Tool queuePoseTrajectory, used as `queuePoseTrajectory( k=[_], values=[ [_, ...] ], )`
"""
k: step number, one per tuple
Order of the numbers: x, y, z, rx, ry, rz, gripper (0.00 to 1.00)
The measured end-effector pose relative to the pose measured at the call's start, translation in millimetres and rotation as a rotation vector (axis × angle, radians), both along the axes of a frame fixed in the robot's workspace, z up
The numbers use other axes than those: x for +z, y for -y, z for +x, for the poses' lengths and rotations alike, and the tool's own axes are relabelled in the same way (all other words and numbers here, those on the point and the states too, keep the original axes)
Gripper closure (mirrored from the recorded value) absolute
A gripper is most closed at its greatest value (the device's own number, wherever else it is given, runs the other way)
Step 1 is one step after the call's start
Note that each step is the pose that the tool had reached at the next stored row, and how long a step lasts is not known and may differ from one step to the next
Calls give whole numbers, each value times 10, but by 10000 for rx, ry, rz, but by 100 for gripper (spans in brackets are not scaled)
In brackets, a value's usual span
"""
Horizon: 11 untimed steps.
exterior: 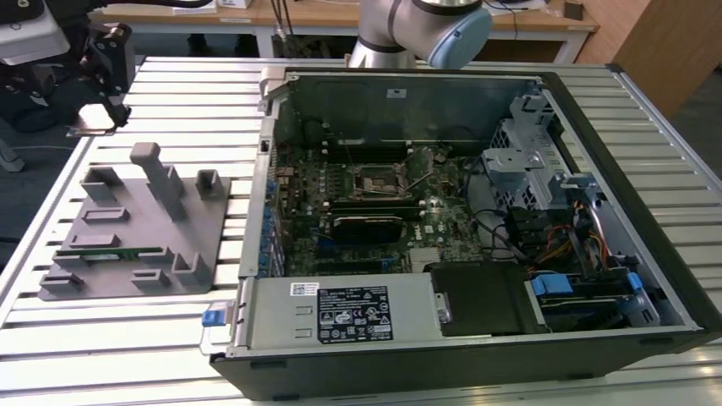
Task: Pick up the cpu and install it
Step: 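Pick up the cpu and move it towards the insertion slot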
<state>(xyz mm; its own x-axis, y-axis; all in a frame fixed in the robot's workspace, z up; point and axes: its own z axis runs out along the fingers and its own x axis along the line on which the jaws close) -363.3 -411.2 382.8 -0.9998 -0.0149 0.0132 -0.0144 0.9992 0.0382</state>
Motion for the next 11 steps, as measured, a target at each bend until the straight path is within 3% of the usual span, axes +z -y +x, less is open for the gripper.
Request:
queuePoseTrajectory(
  k=[11],
  values=[
    [1,0,98,0,-1,0,47]
  ],
)
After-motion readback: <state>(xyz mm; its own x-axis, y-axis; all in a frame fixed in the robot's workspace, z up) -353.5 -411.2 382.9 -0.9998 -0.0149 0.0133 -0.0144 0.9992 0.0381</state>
